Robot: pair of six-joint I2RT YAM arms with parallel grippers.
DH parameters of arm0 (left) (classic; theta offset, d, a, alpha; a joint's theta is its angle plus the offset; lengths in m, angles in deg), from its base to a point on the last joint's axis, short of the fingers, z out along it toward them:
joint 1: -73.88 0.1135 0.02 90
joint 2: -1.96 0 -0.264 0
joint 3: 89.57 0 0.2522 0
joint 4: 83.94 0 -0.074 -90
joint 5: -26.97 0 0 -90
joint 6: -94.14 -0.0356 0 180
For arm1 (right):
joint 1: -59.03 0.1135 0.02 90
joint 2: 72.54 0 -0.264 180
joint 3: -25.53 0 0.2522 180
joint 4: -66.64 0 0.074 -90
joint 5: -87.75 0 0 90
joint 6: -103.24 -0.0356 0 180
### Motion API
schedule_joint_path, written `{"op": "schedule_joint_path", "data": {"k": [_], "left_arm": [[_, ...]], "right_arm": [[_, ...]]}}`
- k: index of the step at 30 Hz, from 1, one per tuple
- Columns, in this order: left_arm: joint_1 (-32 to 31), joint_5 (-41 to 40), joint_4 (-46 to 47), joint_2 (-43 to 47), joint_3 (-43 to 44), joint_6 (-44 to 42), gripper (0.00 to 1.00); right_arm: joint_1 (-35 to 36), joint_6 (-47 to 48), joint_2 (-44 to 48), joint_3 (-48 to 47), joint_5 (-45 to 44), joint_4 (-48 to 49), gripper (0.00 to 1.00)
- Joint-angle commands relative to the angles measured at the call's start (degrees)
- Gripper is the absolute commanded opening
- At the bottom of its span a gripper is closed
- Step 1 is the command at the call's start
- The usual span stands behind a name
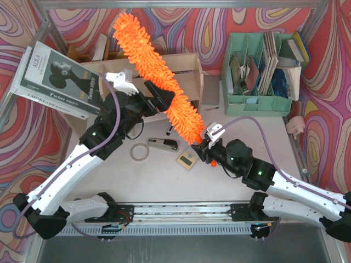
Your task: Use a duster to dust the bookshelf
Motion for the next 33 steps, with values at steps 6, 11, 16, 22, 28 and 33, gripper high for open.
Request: {"op": "schedule_joint_path", "data": {"k": [6,11,16,22,28,33], "left_arm": [[-1.79,-1.95,10.32,-3.23,0.22,-2.22,0.7],[-7.62,-13.9,12.75,-1.89,-1.99,-5.63,0.39],[-19.57,-35.32,21.69,-0.95,-6.28,-11.95,0.1],[-24.68,-52.58,23.08,1.61,-11.58,-4.98,0.0],[-29.82,-66.6,21.96,5.02,-13.84,-0.38,0.0],[-32.86,-72.92,17.98,8.75,-14.03,4.49,0.0]], "right_arm": [[-0.17,2.85,-1.7,-1.2,3.49,6.45,0.0],[-0.14,2.66,-1.51,-2.72,2.7,2.74,0.0],[-0.14,2.11,-2.13,-4.59,0.47,-0.07,0.02],[-0.13,1.53,-0.84,-5.76,-3.59,-2.42,0.33],[-0.13,0.85,2.21,-6.55,-7.93,-4.3,0.99],[-0.19,0.45,4.68,-6.85,-12.78,-4.41,0.99]]}}
